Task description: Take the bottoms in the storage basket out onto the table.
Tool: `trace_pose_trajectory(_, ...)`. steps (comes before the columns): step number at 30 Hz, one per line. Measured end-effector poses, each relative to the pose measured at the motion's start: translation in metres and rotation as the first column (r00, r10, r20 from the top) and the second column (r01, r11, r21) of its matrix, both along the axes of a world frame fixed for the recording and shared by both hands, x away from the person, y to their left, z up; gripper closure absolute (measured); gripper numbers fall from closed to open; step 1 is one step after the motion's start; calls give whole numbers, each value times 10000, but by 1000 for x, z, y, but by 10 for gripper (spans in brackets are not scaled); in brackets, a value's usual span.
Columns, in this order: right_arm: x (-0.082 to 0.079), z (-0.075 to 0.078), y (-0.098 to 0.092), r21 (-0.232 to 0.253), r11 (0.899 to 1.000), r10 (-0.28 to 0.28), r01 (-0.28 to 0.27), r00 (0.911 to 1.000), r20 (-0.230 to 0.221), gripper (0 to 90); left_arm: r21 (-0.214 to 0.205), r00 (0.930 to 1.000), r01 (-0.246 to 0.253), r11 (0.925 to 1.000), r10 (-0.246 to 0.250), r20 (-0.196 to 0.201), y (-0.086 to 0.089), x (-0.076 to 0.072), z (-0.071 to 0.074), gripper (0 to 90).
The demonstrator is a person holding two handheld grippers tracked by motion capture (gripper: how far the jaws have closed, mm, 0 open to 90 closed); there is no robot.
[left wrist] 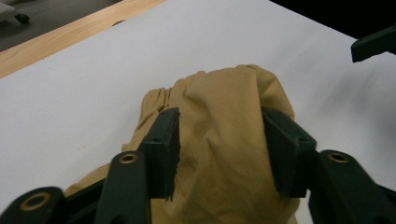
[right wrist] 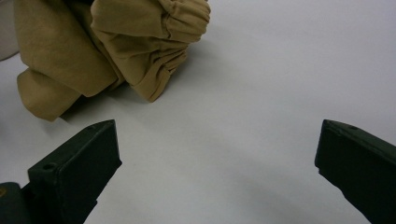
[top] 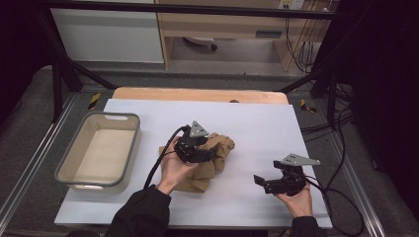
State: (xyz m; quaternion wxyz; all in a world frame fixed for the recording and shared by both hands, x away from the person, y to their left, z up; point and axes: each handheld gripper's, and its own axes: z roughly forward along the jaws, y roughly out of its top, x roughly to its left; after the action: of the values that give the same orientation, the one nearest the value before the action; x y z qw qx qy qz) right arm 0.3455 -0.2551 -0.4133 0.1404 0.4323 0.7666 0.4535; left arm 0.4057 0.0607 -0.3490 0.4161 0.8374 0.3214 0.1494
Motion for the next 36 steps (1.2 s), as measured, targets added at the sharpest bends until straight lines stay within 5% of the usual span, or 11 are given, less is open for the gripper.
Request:
trace_pose_trajectory(26,0,0,0,26,10000,-3,3,10000,-38,6,-88,9995,282,9996,-281,154,5,-10,7,88)
trace_pose_trajectory(36,0,0,0,36,10000,-3,4,10000,-57,6,33,9997,123,9999,-124,216,18,-12,8,36)
